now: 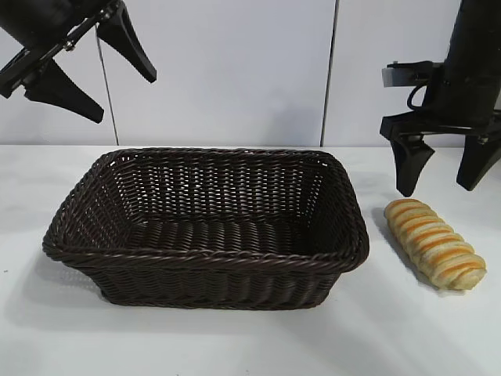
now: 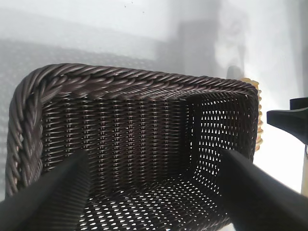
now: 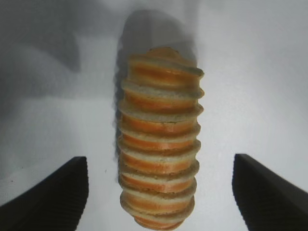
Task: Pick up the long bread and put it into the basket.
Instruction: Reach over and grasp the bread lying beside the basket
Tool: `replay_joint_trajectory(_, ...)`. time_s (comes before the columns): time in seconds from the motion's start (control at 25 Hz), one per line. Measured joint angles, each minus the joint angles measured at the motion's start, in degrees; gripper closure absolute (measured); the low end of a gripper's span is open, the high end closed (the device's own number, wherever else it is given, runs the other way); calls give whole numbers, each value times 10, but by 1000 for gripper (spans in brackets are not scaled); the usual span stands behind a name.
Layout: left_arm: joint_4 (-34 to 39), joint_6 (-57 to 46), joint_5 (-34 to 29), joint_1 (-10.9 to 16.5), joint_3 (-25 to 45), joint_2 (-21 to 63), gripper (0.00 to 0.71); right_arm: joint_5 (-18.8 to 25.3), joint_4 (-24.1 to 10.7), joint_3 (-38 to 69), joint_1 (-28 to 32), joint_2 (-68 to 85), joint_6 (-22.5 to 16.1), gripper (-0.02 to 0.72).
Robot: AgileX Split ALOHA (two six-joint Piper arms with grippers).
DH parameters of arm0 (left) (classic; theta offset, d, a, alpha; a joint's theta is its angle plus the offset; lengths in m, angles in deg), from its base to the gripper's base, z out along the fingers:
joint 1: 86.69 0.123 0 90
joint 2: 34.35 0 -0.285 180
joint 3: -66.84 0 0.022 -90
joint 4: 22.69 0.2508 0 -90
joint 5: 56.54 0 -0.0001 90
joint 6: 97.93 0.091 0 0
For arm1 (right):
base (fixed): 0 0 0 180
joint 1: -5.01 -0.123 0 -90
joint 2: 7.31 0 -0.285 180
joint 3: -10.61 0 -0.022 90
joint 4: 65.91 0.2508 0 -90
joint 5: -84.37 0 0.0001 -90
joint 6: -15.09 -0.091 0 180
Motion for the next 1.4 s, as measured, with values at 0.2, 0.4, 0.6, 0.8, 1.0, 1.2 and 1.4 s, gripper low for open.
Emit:
replay_joint_trajectory(0.2, -1, 0, 0, 0, 0, 0, 169, -12, 4, 4, 0, -13, 0, 113)
replay_joint_trajectory(0.4, -1, 1, 0, 0, 0, 0, 169, -27, 9, 4, 0, -41, 0, 113)
replay_joint_trajectory(0.6, -1, 1, 0, 0, 0, 0, 169, -34, 9, 10, 0, -63, 0, 113)
replay_joint_trajectory(0.8, -1, 1, 0, 0, 0, 0, 169, -37, 11, 10, 0, -68, 0, 169)
replay_joint_trajectory(1.0, -1, 1, 0, 0, 0, 0, 169, -36, 10, 10, 0, -68, 0, 411)
replay_joint_trajectory(1.2, -1, 1, 0, 0, 0, 0, 169, -27, 10, 10, 0, -65, 0, 479)
replay_joint_trajectory(1.4, -1, 1, 0, 0, 0, 0, 169, -20, 10, 10, 0, -35, 0, 485)
